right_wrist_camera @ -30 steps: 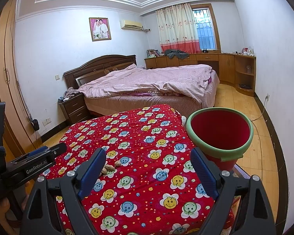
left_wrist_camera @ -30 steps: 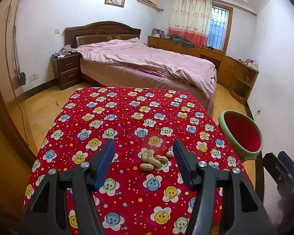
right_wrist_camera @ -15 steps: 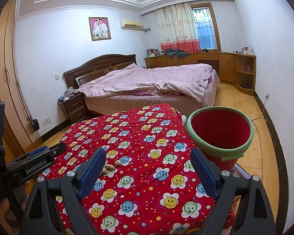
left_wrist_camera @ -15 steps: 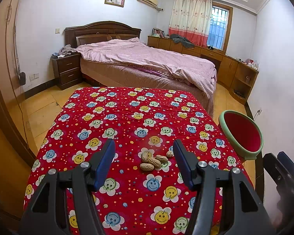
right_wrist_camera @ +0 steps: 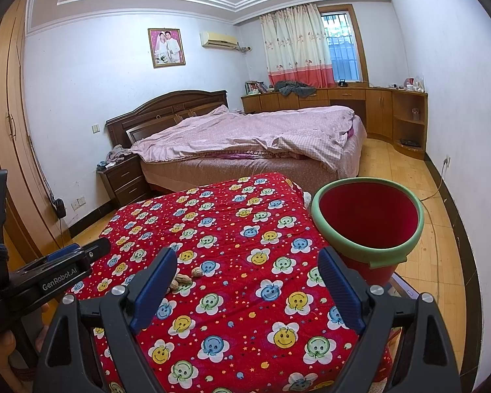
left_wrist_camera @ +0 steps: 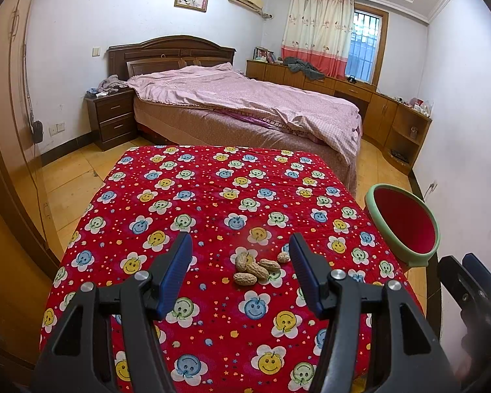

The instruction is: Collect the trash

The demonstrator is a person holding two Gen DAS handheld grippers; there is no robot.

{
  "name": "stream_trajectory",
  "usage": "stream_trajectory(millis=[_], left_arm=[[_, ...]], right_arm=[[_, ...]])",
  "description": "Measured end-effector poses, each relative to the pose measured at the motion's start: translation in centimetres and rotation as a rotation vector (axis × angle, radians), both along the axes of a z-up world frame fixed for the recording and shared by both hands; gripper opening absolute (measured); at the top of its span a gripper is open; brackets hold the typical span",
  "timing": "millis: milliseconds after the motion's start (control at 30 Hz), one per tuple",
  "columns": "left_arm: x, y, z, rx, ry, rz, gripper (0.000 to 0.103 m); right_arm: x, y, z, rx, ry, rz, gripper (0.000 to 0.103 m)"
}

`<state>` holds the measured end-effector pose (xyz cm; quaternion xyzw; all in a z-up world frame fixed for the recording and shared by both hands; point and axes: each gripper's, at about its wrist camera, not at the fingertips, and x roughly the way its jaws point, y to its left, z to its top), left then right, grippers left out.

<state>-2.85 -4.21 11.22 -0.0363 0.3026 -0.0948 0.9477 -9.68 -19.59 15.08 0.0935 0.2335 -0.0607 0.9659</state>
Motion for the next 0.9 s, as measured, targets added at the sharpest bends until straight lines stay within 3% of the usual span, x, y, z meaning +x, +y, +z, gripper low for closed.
stream_trajectory(millis=[900], left_arm=[[-0.03,0.02,0.04,0.001,-0.001,0.002,0.061]], right_arm=[[-0.09,-0.07,-0.19,0.000,-0.006,-0.003,0.090]])
